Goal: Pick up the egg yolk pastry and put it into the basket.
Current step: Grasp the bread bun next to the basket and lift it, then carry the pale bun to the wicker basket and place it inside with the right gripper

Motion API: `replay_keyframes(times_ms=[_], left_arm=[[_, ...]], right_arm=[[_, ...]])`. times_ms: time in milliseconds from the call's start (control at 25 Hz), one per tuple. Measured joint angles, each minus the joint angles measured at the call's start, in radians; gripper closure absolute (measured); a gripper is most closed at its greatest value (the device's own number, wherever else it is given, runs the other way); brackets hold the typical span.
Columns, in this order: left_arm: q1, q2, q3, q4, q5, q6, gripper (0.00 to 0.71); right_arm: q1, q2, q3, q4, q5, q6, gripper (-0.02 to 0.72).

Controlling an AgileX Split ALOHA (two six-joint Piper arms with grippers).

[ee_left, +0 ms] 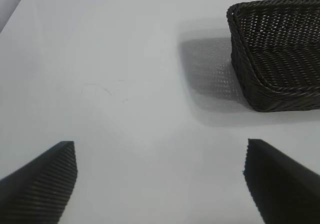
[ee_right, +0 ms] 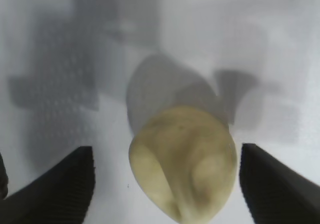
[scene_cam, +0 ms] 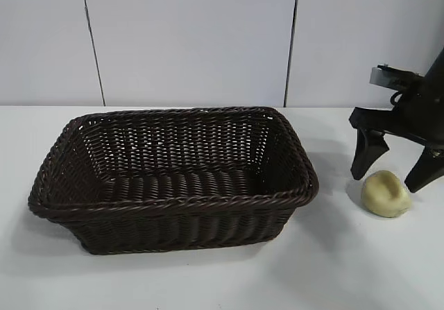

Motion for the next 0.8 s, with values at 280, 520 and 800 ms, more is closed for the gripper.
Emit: replay_keyframes(times_ms=[280, 520, 800], left_arm=[[0.000, 0.000, 0.000, 0.000, 0.000, 0.000, 0.052], [0.000, 0.000, 0.000, 0.000, 0.000, 0.000, 0.052], [0.000, 0.000, 0.000, 0.000, 0.000, 0.000, 0.052]], right_arm=[[0.000, 0.000, 0.000, -0.011, 0.025, 0.000, 0.658], [0.000, -0.011, -0.029, -0.015, 0.118, 0.000, 0.675], [0.000, -0.160, -0.164, 0.004, 0.278, 0.000, 0.680]])
